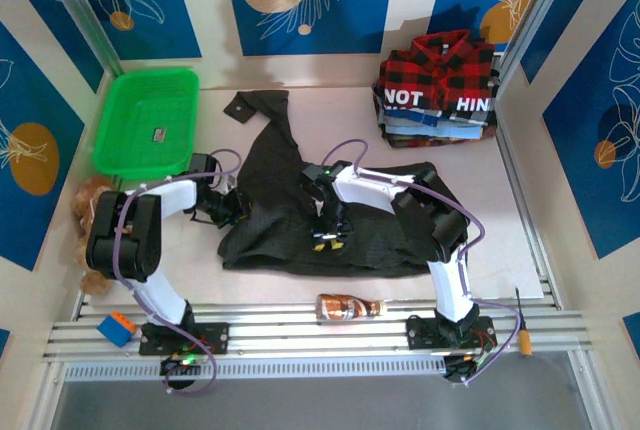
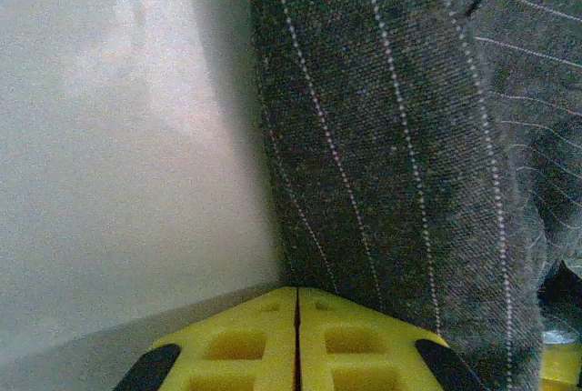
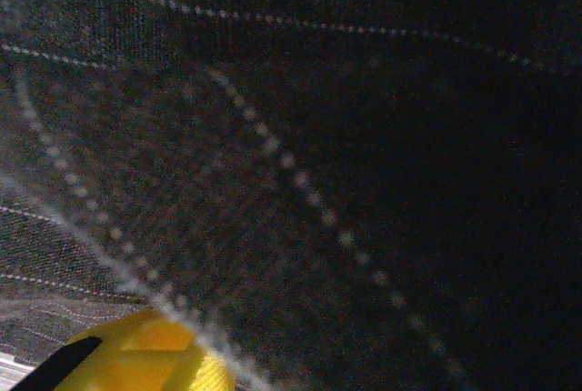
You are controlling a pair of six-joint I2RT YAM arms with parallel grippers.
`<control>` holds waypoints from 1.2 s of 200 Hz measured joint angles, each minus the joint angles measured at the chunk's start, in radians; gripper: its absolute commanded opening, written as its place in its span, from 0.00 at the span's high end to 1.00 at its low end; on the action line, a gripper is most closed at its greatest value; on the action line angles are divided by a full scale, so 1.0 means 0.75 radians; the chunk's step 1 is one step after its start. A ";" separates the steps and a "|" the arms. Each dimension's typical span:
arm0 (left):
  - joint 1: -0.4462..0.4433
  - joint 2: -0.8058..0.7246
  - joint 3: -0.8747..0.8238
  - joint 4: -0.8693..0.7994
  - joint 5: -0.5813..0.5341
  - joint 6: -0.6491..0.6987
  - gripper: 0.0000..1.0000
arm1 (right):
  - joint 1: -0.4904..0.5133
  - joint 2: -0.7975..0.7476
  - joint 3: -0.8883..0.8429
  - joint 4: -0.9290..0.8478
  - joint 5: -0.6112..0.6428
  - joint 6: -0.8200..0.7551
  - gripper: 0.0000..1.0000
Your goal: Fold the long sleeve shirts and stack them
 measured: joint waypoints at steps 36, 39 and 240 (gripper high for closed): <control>0.001 -0.147 0.065 -0.138 -0.183 0.079 0.94 | -0.001 0.001 0.000 0.001 0.000 0.000 0.64; 0.001 -0.162 0.071 -0.146 -0.199 0.086 0.94 | -0.001 0.001 0.000 0.001 0.000 0.000 0.64; -0.345 -0.375 0.227 -0.400 -0.703 -0.060 0.27 | -0.030 -0.036 0.068 -0.115 0.079 -0.036 0.43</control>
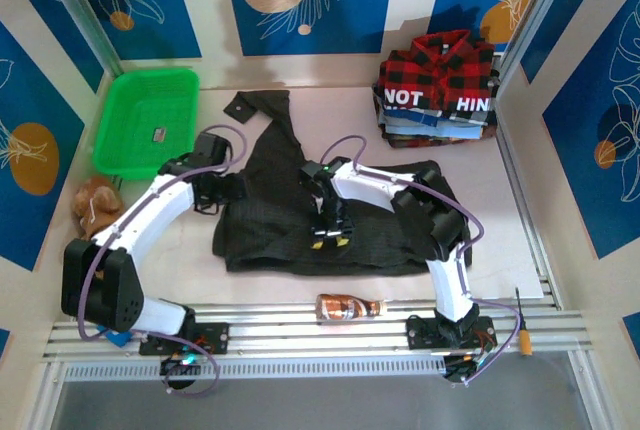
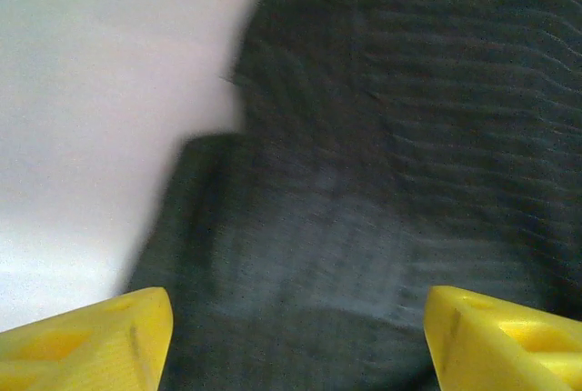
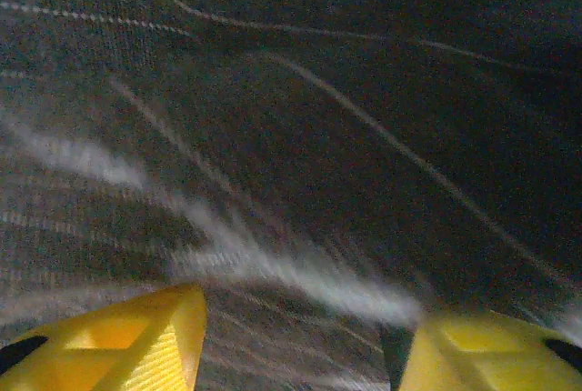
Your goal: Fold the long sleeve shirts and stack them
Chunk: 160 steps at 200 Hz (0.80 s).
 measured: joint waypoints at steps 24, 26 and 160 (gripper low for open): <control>-0.099 0.062 -0.077 0.083 0.059 -0.112 0.27 | -0.119 -0.191 -0.009 -0.018 0.035 -0.004 0.42; -0.102 0.067 -0.084 0.090 0.061 -0.120 0.27 | -0.135 -0.213 -0.012 -0.014 0.037 -0.004 0.43; 0.179 0.077 -0.392 0.154 -0.036 -0.142 0.24 | -0.841 -0.440 -0.661 0.229 0.152 -0.014 0.46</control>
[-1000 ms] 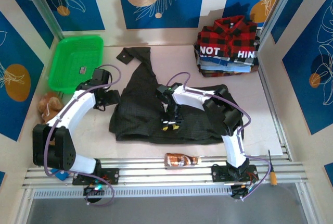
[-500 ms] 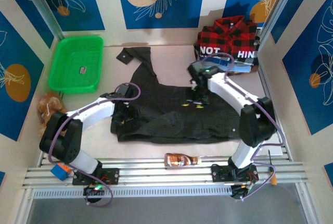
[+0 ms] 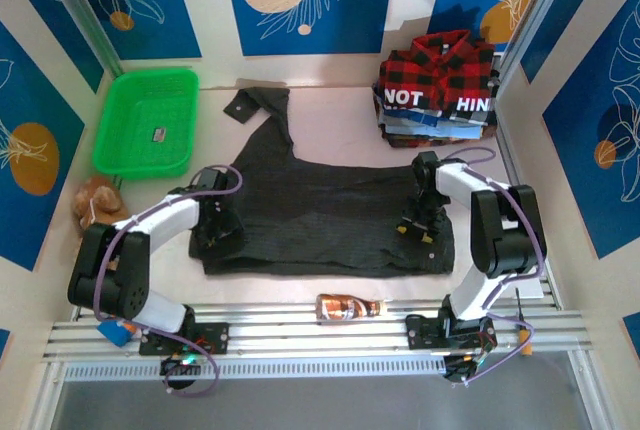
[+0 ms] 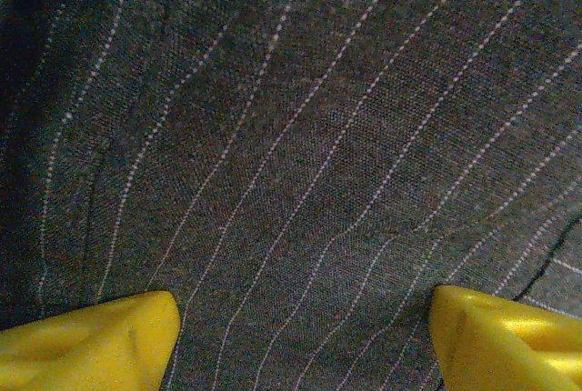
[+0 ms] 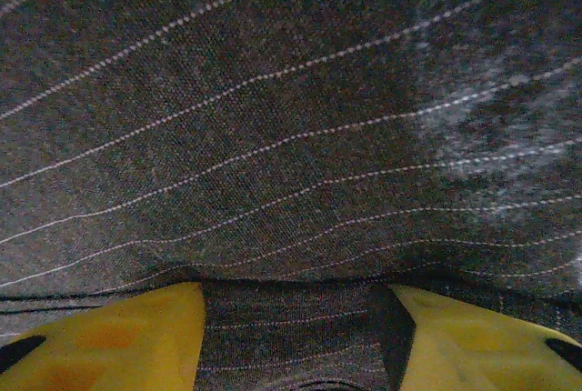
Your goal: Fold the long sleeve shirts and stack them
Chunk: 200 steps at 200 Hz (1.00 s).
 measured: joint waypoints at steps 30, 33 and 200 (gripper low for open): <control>0.020 -0.019 -0.015 -0.006 0.001 0.031 0.23 | -0.015 -0.040 -0.053 0.041 0.015 0.028 0.46; 0.023 -0.021 -0.016 -0.007 0.001 0.035 0.24 | -0.018 -0.043 -0.056 0.043 0.015 0.032 0.46; 0.072 0.492 1.238 -0.268 0.247 0.539 0.26 | -0.029 -0.398 0.325 -0.077 -0.047 -0.262 0.30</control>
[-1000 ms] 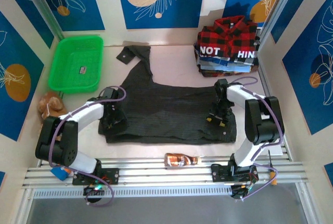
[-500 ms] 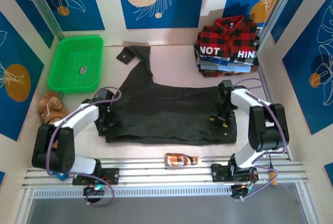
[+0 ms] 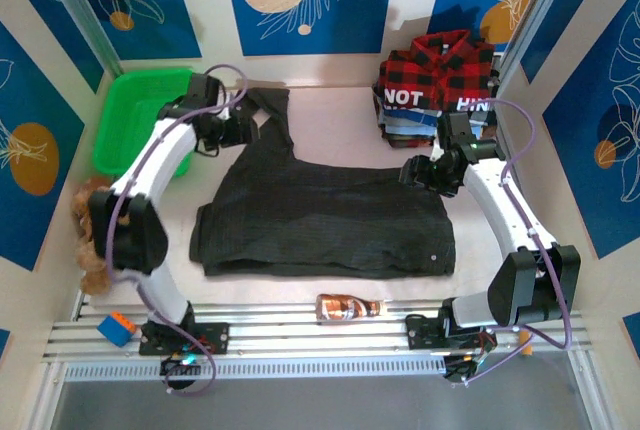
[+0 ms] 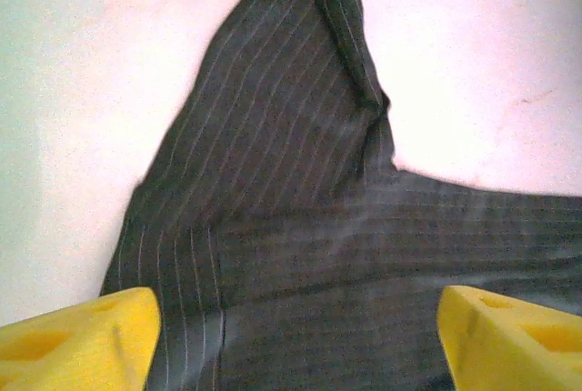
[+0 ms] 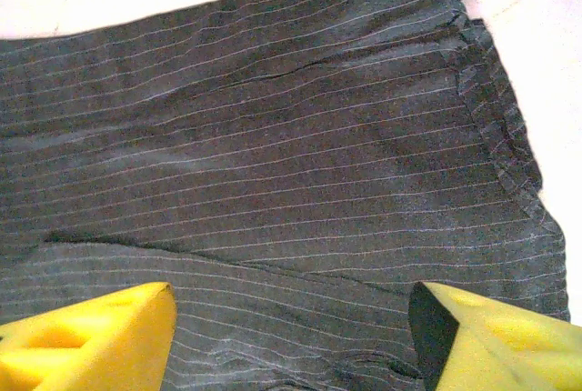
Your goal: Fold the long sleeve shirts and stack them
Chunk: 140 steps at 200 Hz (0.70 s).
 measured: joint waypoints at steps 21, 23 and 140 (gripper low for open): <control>0.000 0.246 0.217 -0.046 -0.014 0.096 0.30 | -0.009 0.003 0.011 -0.017 -0.025 -0.044 0.30; 0.000 0.267 0.235 -0.053 -0.016 0.103 0.31 | -0.010 0.005 0.013 -0.021 -0.028 -0.048 0.30; 0.000 0.911 0.885 -0.130 -0.137 0.209 0.39 | -0.060 0.097 0.029 -0.055 -0.058 -0.131 0.32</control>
